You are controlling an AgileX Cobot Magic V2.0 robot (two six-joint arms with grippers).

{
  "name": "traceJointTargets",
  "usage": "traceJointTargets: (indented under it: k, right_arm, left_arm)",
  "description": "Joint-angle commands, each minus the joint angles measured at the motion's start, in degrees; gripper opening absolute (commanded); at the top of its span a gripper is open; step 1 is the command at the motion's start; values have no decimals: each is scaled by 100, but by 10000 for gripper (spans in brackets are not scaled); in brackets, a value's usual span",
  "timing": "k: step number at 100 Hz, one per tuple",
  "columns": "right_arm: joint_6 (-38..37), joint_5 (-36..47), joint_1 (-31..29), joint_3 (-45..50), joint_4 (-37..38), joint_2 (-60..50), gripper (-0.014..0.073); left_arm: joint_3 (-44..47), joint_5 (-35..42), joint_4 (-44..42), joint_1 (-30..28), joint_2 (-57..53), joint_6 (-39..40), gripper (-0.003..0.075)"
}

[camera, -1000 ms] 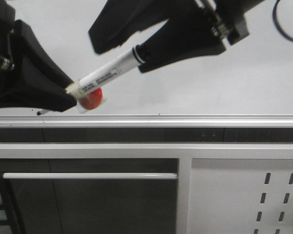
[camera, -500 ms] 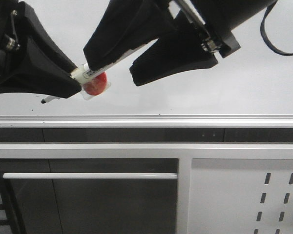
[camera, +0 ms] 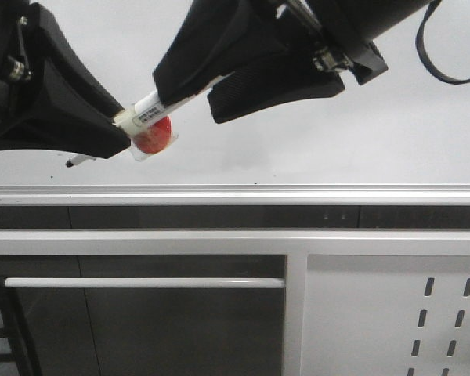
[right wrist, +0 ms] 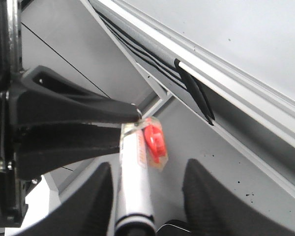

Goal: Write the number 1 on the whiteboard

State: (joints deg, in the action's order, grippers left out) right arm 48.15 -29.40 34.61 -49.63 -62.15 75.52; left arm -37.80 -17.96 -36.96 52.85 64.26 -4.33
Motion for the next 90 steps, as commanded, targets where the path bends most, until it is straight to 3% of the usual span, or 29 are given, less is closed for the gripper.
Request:
traceJointTargets:
  k: [1,26,49,61,78,90]
  right_arm:
    - [64,119,3,-192,-254,-130,192]
    - [64,77,3,-192,-254,-130,-71]
    - [64,77,3,-192,-444,-130,-79]
    - [64,-129,-10,-204,-668,-130,-79]
    - [360,-102,-17,-204,-647,-130,-79]
    - [676,144,-17,-204,-647,-130,-79]
  left_arm:
    - [-196,249,8,44,-78,23,-18]
    - [-196,249,8,44,-78,23,-18]
    - [-196,249,-3,44,-78,23,-1]
    - [-196,249,12,44,-78,23,113]
    - [-196,249,119,44,-90,138,401]
    - [-196,41,119,44,-185,870,432]
